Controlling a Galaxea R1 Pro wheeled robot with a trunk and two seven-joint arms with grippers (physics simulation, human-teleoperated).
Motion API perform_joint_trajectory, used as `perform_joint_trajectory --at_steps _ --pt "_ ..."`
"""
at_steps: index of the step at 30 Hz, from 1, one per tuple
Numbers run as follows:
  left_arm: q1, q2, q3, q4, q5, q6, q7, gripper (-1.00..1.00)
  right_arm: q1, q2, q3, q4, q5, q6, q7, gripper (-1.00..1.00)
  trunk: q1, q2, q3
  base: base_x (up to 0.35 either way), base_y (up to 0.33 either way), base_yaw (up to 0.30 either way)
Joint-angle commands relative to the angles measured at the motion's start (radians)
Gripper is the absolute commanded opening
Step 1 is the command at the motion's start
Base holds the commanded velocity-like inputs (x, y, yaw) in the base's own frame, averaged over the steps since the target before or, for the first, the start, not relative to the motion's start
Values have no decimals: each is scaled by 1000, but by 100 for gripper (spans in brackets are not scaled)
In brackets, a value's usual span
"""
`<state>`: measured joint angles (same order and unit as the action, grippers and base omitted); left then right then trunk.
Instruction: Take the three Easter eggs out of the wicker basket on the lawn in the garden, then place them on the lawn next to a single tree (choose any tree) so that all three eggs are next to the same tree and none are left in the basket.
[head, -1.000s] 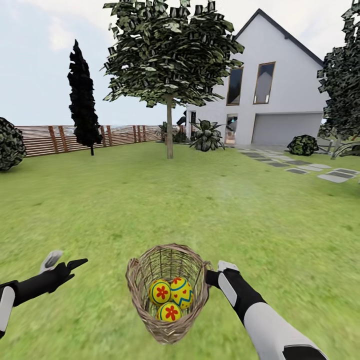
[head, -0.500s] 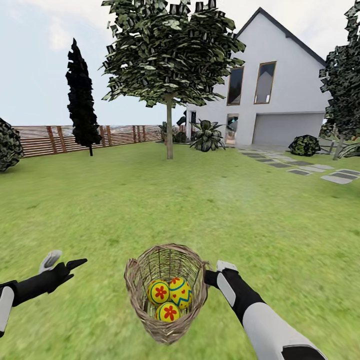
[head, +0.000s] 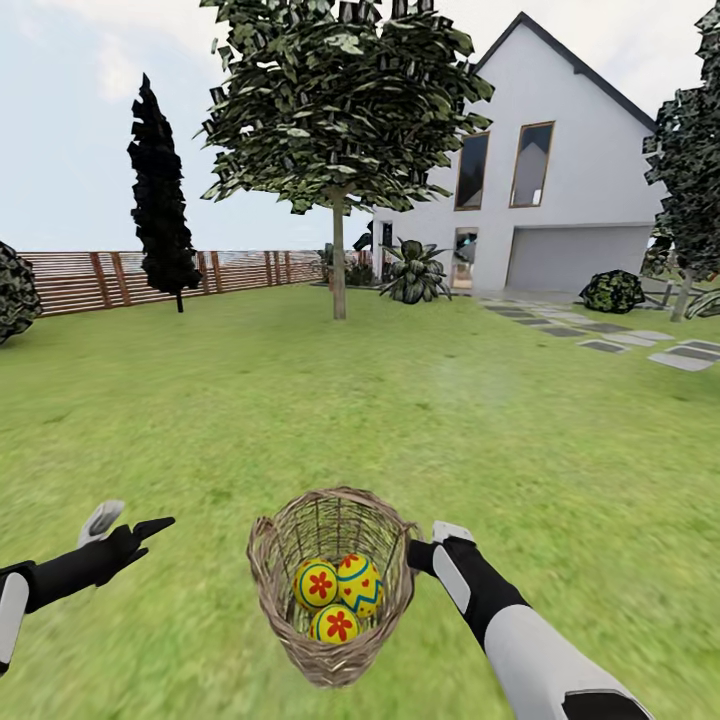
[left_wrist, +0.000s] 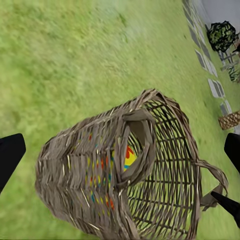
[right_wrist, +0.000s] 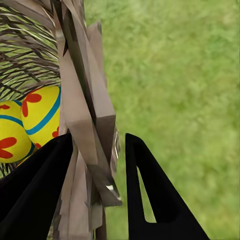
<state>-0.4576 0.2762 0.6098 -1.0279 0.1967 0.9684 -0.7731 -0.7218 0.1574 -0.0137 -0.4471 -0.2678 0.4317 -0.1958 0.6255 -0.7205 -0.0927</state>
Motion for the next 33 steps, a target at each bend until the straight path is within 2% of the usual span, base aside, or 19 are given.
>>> perform_joint_trajectory --at_steps 1,33 --pt "-1 0 1 0 -2 4 -5 100 -1 1 -2 -2 -13 3 -7 -100 1 -1 -2 292 0 0" --pt "-1 -3 0 0 -5 3 -3 100 -1 2 -2 -2 -13 3 -7 -100 1 -1 -2 290 0 0"
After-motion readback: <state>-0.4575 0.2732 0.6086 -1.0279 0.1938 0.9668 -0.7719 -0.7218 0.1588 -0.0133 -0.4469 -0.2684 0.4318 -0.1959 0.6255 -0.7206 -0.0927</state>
